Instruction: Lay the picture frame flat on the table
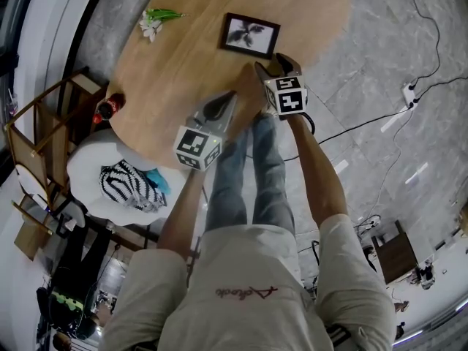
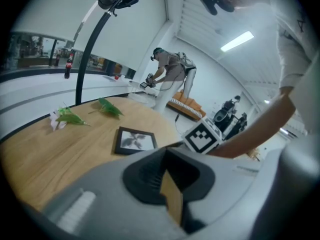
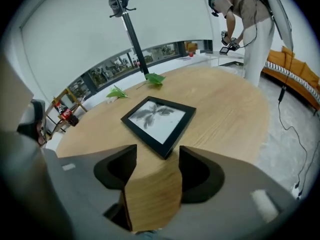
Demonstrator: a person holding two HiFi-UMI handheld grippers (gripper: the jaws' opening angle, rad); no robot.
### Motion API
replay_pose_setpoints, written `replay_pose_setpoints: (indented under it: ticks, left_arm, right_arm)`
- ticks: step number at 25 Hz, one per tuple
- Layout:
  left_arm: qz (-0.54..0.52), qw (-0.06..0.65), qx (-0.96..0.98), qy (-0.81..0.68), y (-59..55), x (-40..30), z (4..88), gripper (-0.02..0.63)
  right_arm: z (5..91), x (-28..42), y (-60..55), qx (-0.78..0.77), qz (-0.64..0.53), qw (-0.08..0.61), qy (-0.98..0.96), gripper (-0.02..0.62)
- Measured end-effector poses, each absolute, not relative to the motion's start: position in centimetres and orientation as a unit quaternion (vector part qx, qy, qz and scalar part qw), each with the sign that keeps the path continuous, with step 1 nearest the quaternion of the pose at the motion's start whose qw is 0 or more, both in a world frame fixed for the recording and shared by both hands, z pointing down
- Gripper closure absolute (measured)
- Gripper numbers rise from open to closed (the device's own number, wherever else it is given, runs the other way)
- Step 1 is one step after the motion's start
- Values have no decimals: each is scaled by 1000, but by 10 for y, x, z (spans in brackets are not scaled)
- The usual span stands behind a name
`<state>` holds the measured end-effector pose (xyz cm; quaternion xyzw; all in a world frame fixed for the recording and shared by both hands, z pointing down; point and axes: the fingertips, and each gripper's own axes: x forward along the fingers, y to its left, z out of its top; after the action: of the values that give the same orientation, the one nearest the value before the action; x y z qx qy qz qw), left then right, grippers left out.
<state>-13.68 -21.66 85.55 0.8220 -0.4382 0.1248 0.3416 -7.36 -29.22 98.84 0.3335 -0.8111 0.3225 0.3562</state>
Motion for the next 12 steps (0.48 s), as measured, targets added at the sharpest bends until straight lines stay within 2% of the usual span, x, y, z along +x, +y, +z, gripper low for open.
replay_pose_setpoints:
  ticks: [9, 11, 12]
  left_arm:
    - [122, 329, 830, -434, -223, -126, 836, 606]
    - [122, 324, 832, -432, -225, -122, 828, 606]
    - [122, 322, 834, -431, -226, -120, 823, 606]
  right_arm:
    - [950, -53, -301, 380, 285, 337, -813, 523]
    - [938, -48, -302, 390, 281, 330, -812, 591]
    - [930, -46, -302, 393, 280, 326, -813, 591]
